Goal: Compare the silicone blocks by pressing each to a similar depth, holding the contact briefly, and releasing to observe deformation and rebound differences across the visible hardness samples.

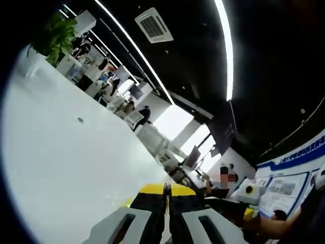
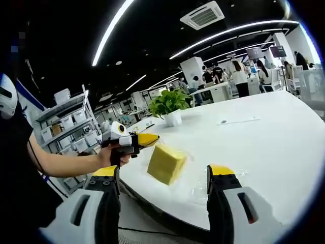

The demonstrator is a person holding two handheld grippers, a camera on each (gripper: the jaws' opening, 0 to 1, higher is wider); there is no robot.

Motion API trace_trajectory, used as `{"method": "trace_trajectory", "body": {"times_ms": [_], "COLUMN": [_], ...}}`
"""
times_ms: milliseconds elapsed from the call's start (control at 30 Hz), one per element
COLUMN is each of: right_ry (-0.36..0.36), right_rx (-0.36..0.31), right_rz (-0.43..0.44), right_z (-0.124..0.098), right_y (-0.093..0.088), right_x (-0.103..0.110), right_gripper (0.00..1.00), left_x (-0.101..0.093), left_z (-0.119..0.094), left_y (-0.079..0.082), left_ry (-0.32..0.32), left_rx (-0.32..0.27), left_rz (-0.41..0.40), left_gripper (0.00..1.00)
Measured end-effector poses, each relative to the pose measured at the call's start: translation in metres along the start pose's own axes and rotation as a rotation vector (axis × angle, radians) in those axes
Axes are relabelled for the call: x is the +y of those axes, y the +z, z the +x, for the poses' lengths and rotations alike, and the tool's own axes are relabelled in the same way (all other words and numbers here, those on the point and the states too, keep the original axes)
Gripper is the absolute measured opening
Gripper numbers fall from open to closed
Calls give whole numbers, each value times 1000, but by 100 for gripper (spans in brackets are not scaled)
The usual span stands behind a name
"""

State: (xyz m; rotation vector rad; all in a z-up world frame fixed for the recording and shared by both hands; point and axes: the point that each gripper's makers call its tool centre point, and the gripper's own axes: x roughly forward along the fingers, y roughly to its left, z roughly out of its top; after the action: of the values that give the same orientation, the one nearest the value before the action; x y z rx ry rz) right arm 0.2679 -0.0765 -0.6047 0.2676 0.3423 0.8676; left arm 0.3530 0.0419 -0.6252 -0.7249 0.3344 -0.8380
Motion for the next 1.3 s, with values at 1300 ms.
{"method": "trace_trajectory", "body": {"times_ms": [1300], "right_ry": [-202], "right_rx": [85], "right_rz": [22], "right_z": [-15], "right_y": [-60], "right_x": [-32], "right_gripper": [68], "left_x": [159], "left_z": [-7], "left_y": [-10], "left_ry": [521], "left_rx": [-10], "left_rz": [229], "left_gripper": [0]}}
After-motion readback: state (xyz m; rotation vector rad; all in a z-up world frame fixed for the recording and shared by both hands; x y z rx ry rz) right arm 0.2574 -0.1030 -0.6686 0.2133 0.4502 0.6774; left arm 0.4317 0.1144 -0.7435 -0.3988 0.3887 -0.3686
